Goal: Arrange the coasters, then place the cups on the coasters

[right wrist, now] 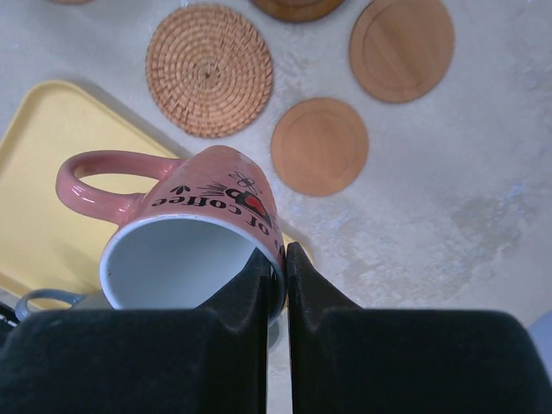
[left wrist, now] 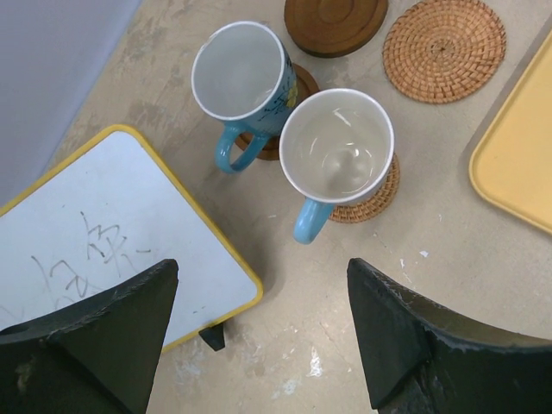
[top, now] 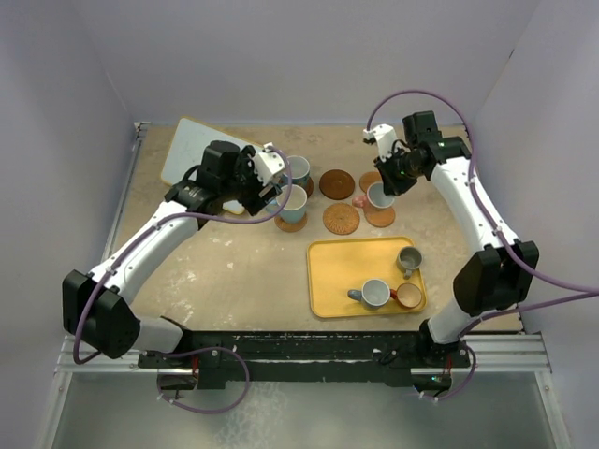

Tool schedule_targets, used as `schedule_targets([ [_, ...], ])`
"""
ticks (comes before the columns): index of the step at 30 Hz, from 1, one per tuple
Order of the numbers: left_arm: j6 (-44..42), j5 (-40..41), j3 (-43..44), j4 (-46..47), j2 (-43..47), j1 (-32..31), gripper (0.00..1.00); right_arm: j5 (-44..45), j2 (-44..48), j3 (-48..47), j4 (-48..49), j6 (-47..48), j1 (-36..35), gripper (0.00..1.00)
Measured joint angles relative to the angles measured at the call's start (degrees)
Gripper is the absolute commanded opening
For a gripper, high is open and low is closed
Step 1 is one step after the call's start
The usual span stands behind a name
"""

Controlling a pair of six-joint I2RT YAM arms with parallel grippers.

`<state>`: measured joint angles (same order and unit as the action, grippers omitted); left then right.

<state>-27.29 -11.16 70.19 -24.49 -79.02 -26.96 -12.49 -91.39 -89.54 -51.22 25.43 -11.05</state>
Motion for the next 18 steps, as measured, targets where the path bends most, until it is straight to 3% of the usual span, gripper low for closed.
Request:
schedule_targets([
  [18,1.27,10.84,-7.63,3.48,8.83,2.10,0.80,3.19,-21.24,-26.93,-2.71,-5.66,-1.46,0.00],
])
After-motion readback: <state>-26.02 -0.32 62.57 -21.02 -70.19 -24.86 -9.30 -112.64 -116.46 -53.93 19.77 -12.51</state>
